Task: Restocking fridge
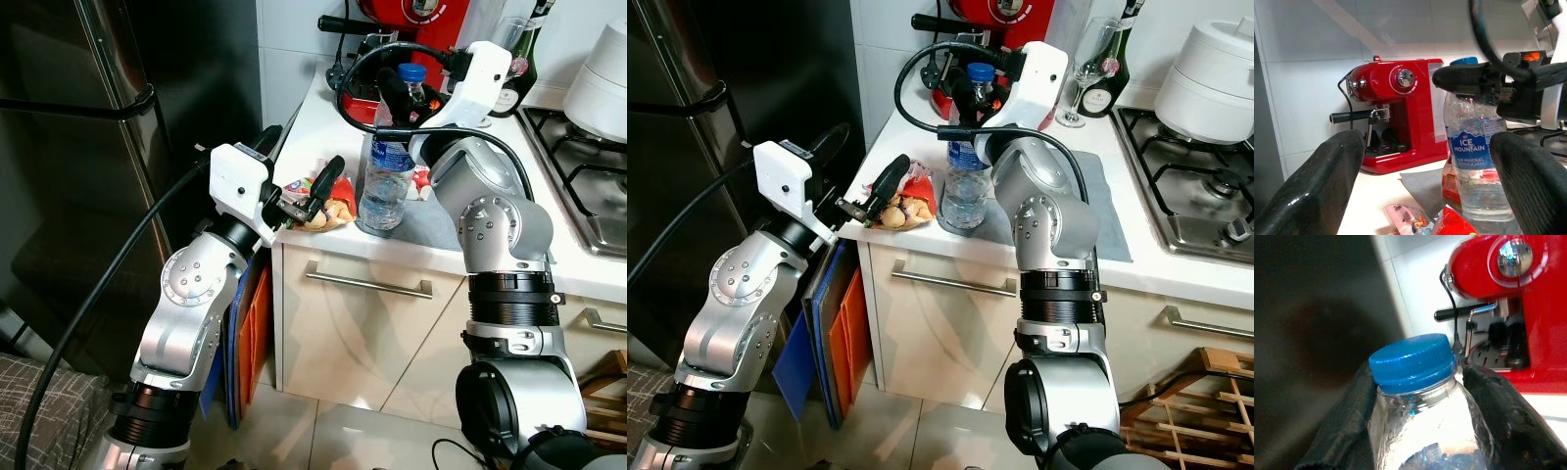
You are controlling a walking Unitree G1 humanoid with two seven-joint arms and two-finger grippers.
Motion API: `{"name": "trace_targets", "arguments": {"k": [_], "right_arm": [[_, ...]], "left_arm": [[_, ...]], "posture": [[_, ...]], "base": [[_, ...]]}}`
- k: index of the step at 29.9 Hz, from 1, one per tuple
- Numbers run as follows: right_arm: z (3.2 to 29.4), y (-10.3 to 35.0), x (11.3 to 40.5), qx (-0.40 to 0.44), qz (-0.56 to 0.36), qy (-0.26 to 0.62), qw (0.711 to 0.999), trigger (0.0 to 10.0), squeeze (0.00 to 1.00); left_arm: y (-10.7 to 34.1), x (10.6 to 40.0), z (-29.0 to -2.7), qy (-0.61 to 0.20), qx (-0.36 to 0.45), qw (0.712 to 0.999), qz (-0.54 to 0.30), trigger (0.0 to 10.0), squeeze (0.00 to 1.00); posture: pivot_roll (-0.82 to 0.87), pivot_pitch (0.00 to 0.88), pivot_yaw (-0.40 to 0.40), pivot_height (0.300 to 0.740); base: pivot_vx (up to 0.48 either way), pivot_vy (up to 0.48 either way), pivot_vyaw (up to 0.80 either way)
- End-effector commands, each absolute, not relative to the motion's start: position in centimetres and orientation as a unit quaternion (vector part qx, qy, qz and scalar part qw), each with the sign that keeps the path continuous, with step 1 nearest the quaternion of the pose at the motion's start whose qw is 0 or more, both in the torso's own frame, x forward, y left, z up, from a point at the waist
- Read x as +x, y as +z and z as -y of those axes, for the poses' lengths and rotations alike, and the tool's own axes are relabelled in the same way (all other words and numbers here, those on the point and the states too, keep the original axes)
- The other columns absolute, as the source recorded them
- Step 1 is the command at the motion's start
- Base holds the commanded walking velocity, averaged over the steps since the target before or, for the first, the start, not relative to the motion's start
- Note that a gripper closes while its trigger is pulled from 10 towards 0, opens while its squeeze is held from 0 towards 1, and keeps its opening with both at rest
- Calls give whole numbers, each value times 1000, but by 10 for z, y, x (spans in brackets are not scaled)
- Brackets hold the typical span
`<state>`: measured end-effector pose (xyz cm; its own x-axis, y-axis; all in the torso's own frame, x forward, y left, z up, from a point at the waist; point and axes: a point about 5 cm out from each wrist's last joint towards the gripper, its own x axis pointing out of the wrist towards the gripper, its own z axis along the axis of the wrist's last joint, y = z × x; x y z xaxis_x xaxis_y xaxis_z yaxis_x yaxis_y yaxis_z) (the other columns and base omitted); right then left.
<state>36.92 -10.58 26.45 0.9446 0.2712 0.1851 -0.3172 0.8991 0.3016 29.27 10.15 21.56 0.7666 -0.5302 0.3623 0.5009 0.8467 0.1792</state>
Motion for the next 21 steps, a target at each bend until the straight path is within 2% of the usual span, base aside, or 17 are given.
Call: {"name": "trace_targets", "arguments": {"k": [1,4,7,9,13,17,21], "right_arm": [[108,252,370,123,67,131,981,0,0],[107,263,368,115,106,131,979,0,0],[112,286,363,98,197,99,971,0,0],[121,322,351,73,305,75,947,0,0],[141,364,333,37,425,30,904,0,0],[154,370,328,-5,458,-15,889,0,0],[168,351,326,-67,455,-85,884,0,0]], "left_arm": [[217,293,-100,-278,41,938,202,10000,0],[216,296,-101,-259,51,945,195,10000,0],[212,301,-104,-238,46,954,177,10000,0],[212,304,-105,-227,8,960,165,10000,0],[211,307,-104,-220,-1,963,159,10000,0],[210,308,-101,-218,7,963,160,10000,0],[212,309,-98,-214,12,963,165,10000,0]], "posture": [[-9,0,-21,740],[-9,0,-22,740],[-11,0,-21,740],[-15,0,-17,740],[-21,0,-16,740],[-29,0,-22,740],[-18,0,-31,740]], "base": [[0,0,0],[0,0,0],[0,0,0],[0,0,0],[0,0,0],[0,0,0],[0,0,0]]}}
